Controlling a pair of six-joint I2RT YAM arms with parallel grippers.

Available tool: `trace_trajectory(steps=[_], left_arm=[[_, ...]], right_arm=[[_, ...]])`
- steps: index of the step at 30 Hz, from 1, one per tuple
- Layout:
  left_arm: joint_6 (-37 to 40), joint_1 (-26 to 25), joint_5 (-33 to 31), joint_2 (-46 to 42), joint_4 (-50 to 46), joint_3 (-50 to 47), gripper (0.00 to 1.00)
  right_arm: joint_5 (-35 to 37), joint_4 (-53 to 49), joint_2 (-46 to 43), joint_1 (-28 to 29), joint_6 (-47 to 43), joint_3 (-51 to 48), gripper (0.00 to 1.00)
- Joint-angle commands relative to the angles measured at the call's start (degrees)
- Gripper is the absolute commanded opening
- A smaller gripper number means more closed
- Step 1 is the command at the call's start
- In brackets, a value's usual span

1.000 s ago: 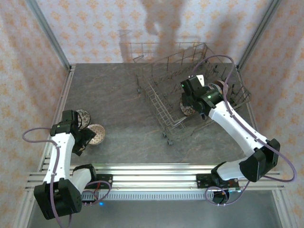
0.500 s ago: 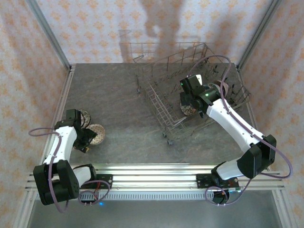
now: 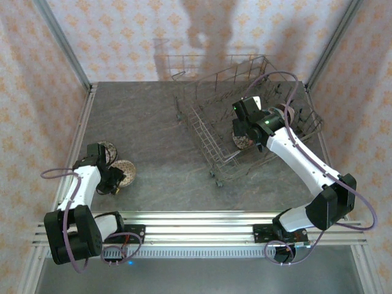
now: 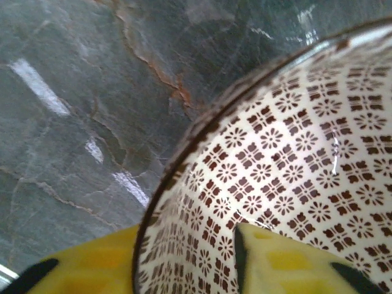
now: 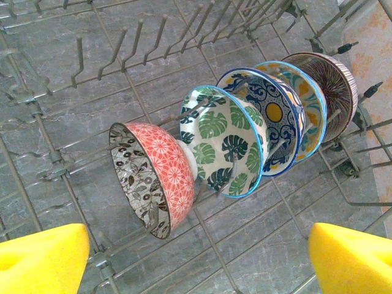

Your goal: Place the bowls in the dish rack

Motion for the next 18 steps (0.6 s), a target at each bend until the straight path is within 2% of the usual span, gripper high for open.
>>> trace_trajectory(steps=[1,9,12,18], left_arm=[[-1.16,0.69,1.48,-1.3,2.25,-1.29,0.3],[-1.02,0.64,4.14,-3.76,2.53,-2.22,0.09],[-0.3,0.42,5.77,-6.35,2.49,-1.45,0.03],[0.13,-2.6,7.07,-12.14,1.59,2.22,0.0]], right_arm=[[1.13,-2.69,-1.41,-0.25,-0.2,0.98,0.92],[1.24,-4.67,-2.26,-0.09,0.34,2.68,0.91],[-0.96,-5.6,-2.8,-0.07,0.46,3.62,0.9],[-8.19,-6.7,-3.23,-0.07,0.98,7.47,0.87]])
